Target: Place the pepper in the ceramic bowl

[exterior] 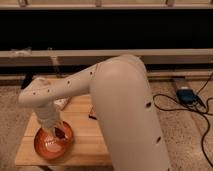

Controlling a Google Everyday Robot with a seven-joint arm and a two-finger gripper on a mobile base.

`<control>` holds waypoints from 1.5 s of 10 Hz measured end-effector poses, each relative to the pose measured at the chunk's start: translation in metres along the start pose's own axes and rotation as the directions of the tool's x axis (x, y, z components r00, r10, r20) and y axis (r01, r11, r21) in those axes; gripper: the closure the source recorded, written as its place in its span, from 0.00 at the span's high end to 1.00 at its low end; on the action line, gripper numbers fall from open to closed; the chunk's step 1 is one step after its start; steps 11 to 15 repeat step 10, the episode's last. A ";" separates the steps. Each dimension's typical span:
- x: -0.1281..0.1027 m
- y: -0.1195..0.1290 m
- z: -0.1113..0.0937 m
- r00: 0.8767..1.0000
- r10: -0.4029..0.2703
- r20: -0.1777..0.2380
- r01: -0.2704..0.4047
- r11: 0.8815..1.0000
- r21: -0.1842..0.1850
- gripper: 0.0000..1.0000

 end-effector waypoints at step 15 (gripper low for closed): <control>0.007 -0.022 -0.048 0.984 0.017 0.179 -0.012 0.999 -0.032 0.80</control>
